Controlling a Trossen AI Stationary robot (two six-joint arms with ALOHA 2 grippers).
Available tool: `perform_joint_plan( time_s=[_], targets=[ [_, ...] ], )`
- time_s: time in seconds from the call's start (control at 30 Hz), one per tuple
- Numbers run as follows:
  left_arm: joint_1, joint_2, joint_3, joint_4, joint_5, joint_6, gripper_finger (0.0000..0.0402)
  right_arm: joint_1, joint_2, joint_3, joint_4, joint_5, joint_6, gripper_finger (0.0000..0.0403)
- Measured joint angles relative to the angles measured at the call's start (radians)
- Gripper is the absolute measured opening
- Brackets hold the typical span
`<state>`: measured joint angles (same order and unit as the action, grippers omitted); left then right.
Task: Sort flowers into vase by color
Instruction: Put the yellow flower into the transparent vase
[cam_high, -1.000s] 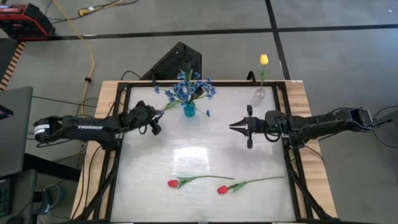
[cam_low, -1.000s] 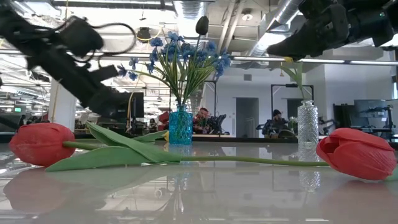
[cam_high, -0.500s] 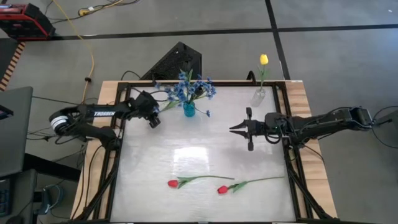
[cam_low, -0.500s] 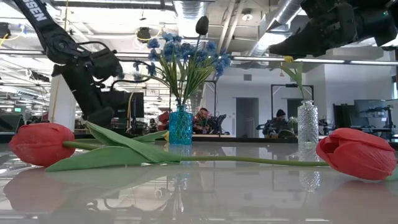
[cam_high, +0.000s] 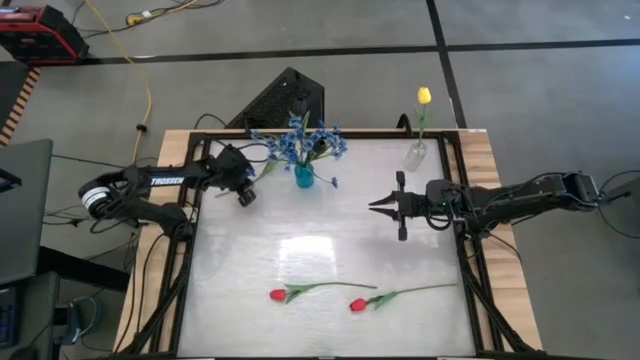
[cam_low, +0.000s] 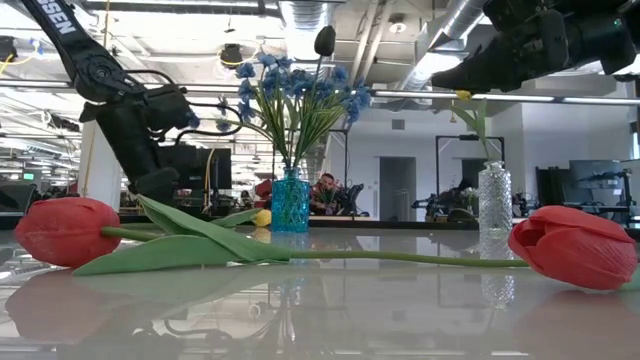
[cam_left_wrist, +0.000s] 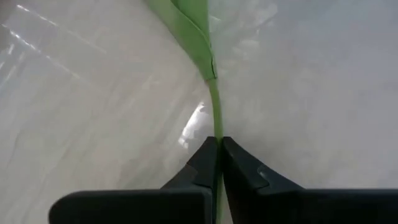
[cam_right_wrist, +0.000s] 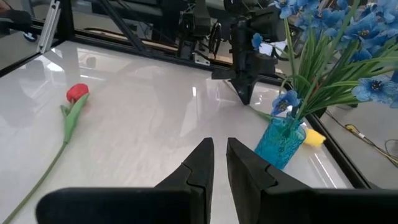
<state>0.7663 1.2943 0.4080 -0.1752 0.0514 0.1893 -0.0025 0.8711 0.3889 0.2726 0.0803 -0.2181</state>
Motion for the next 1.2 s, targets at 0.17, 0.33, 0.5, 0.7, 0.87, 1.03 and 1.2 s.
perform_joint_plan(
  time_s=[0.17, 0.33, 0.5, 0.7, 0.87, 1.03, 1.2],
  targets=[
    [-0.039, -0.068, -0.007, -0.051, 0.078, -0.239, 0.0001, 0.000, 0.000, 0.000, 0.000, 0.000, 0.000, 0.0072],
    [-0.097, -0.126, -0.005, -0.191, 0.052, -0.449, 0.0000, 0.000, 0.000, 0.000, 0.011, 0.000, -0.001, 0.0072],
    [-0.208, -0.218, -0.008, -0.255, 0.056, -0.515, 0.0000, 0.000, 0.000, 0.000, 0.022, -0.001, -0.001, 0.0072],
    [-0.374, -0.368, -0.007, -0.300, 0.084, -0.604, 0.0000, 0.000, 0.000, 0.000, 0.022, -0.002, 0.000, 0.0072],
    [-0.516, -0.458, -0.007, -0.398, 0.103, -0.699, 0.0000, 0.000, 0.000, 0.000, 0.022, -0.002, 0.000, 0.0072],
    [-0.641, -0.499, -0.007, -0.451, 0.123, -0.777, 0.0000, 0.000, 0.000, 0.000, 0.038, -0.002, -0.001, 0.0072],
    [-0.780, -0.504, -0.006, -0.340, 0.194, -0.731, 0.0000, 0.001, 0.000, 0.000, 0.062, -0.003, 0.001, 0.0072]
  ],
)
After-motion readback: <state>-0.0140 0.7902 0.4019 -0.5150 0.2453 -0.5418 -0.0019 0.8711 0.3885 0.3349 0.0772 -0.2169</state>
